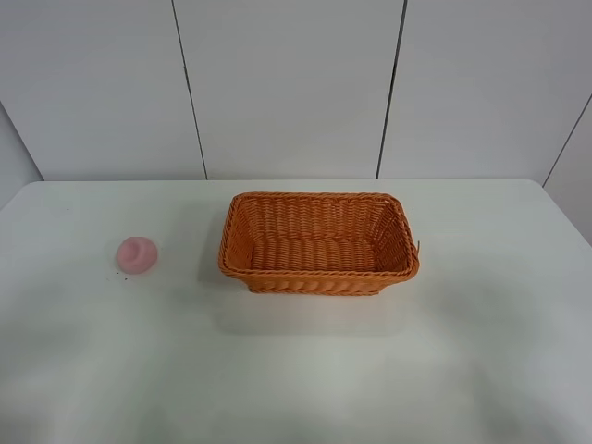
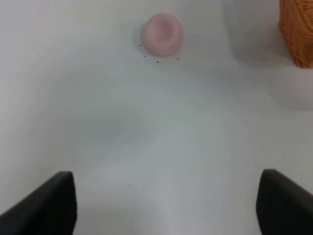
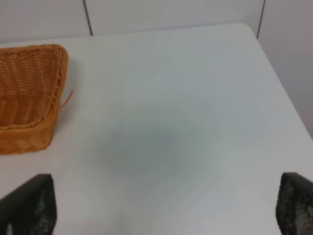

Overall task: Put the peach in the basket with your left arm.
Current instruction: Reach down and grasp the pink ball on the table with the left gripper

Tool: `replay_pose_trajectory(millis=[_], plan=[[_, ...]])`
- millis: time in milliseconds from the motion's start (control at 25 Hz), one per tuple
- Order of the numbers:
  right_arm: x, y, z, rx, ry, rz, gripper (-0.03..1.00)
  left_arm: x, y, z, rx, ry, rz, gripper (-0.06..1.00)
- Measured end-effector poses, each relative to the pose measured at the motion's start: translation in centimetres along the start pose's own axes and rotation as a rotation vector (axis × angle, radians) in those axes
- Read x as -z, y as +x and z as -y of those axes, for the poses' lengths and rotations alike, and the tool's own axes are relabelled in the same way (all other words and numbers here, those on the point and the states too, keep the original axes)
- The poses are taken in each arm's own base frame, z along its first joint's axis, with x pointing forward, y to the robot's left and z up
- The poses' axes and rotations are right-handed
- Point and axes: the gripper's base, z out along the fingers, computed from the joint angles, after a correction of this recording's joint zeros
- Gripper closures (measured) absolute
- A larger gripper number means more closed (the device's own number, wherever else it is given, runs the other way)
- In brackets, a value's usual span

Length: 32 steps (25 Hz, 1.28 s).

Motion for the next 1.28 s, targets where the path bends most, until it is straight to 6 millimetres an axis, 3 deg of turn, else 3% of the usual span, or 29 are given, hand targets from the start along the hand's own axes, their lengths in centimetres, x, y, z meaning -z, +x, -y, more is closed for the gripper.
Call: replay_pose_trajectory(millis=[440, 600, 760, 880, 1040, 1280], plan=[[0.0, 0.0, 0.0, 0.000, 0.000, 0.000, 0.27, 0.2, -0.5, 0.1, 0.003, 0.007, -0.002, 0.10], [0.0, 0.0, 0.0, 0.000, 0.000, 0.000, 0.27, 0.0, -3.1, 0.2, 0.016, 0.029, -0.076, 0.10], [0.0, 0.0, 0.0, 0.000, 0.000, 0.000, 0.27, -2.0, -6.9, 0.0, 0.029, 0.031, -0.194, 0.10], [0.0, 0.0, 0.0, 0.000, 0.000, 0.000, 0.27, -4.7, -10.2, -0.2, 0.038, 0.029, -0.257, 0.10], [0.0, 0.0, 0.0, 0.000, 0.000, 0.000, 0.27, -10.3, -14.2, -0.7, 0.020, 0.029, -0.346, 0.10], [0.0, 0.0, 0.0, 0.000, 0.000, 0.000, 0.27, -21.0, -17.4, -1.4, -0.019, 0.046, -0.562, 0.10]])
